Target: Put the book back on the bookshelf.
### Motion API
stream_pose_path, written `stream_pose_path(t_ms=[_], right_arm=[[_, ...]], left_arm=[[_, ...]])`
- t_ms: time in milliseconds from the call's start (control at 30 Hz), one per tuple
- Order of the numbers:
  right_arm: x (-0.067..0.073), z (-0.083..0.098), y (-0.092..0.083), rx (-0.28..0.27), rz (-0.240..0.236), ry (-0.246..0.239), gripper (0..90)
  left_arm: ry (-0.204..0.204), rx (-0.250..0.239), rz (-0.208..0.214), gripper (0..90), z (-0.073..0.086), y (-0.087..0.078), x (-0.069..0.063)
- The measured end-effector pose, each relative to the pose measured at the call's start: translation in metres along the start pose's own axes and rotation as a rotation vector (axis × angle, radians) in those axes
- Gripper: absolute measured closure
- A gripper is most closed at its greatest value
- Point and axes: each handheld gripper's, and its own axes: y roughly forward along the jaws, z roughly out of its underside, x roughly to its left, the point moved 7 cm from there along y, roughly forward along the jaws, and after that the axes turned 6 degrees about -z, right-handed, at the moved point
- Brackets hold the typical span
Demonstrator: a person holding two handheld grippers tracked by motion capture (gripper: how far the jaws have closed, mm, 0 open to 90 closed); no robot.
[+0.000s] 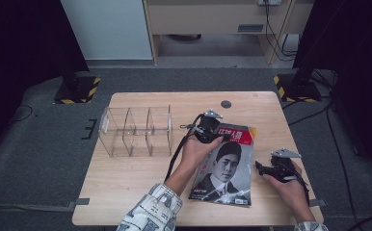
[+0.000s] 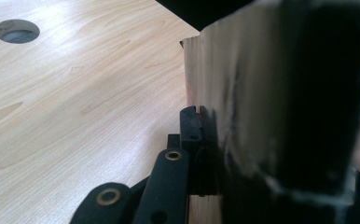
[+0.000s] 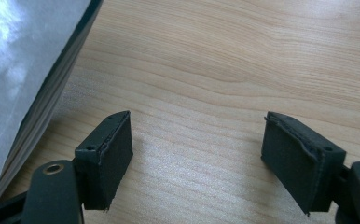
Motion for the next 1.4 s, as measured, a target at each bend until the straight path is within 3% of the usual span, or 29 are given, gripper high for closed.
stream_pose_path(t_ms=[1400], right_arm=[[0.001,0.0,0.0,0.001,-0.005,-0.007,22.8]], left_arm=[[0.021,-0.103,0.006,86.4,-0.032,-0.048,-0.017]])
